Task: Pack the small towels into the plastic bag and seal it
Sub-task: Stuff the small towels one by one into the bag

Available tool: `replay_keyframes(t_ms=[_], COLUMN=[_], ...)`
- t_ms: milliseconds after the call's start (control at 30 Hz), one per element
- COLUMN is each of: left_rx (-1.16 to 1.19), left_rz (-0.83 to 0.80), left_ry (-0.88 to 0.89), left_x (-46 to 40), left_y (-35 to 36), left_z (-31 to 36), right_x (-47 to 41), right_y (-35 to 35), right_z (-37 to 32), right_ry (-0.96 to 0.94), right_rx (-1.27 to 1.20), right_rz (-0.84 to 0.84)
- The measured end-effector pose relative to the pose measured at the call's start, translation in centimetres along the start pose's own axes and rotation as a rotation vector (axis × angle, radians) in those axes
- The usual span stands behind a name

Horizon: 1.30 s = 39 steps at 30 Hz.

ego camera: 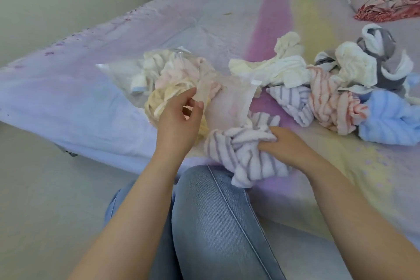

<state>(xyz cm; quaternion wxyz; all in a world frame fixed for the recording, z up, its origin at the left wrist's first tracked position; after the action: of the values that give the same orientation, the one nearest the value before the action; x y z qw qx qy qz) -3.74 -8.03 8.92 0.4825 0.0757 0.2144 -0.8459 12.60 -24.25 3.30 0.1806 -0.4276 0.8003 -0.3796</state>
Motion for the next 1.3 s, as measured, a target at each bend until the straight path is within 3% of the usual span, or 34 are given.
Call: replay_keyframes(t_ms=[133, 200, 267, 333, 433, 467, 533, 600, 633, 767, 867, 967, 1100, 1200, 1300], left_rx=[-0.534, -0.655, -0.544, -0.309, -0.094, -0.04, -0.019, -0.089, -0.118, -0.107, 0.206, 0.591, 0.724, 0.702, 0.603], left_rz=[-0.123, -0.133, -0.076, -0.021, -0.026, -0.035, -0.019, 0.024, 0.065, 0.261, 0.388, 0.504, 0.254, 0.389, 0.532], left_ry=[0.195, 0.239, 0.203, 0.165, 0.138, 0.098, 0.07, 0.109, 0.125, -0.068, -0.241, -0.527, -0.719, -0.642, -0.444], left_x=[1.8, 2.5, 2.5, 2.0, 0.7, 0.5, 0.5, 0.9, 1.1, 3.5, 6.2, 8.6, 9.4, 8.7, 7.8], left_y=[0.4, 0.0, -0.7, -1.5, -1.8, -1.9, -2.4, -3.0, -3.3, -4.0, -4.4, -4.0, -1.6, -2.3, -3.4], left_z=[-1.7, -2.6, -2.6, -2.6, -3.0, -3.2, -3.3, -3.4, -3.8, -5.8, -7.0, -9.0, -10.2, -9.6, -8.4], right_x=[4.7, 4.5, 2.1, -1.4, -5.5, -6.7, -8.2, -8.0, -7.4, -2.6, -0.5, -0.6, -3.5, -6.1, -7.8], right_y=[-1.0, -1.3, -0.5, 1.0, 4.1, 5.9, 9.7, 11.1, 10.9, 7.4, 8.3, 10.4, 10.4, 10.3, 9.1], right_z=[-3.3, -4.5, -5.9, -7.4, -7.9, -7.5, -6.3, -5.7, -5.5, -7.0, -8.7, -8.2, -6.8, -7.1, -8.2], right_ry=[-0.157, -0.189, -0.183, -0.181, -0.125, -0.142, -0.193, -0.211, -0.197, -0.214, -0.346, -0.281, 0.003, 0.07, 0.111], right_rx=[-0.329, -0.551, -0.607, -0.474, 0.124, 0.334, 0.482, 0.36, 0.303, 0.238, -0.037, 0.131, 0.131, 0.073, -0.238], right_rz=[0.045, 0.042, 0.045, 0.146, 0.402, 0.389, 0.179, 0.011, 0.021, 0.508, 0.334, 0.096, 0.082, 0.043, 0.151])
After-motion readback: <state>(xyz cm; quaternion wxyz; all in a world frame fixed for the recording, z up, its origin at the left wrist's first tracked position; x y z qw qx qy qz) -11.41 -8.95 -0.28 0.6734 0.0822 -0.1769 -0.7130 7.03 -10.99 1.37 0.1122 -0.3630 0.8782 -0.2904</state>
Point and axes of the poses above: each hand's wrist, its own x-axis away from the middle knuckle, its own y-axis out of the palm, z = x × y, the point moved 5 cm from there along -x, towards the middle knuckle, and after that the axes turned 7 degrees about x, right-handed, at the moved point
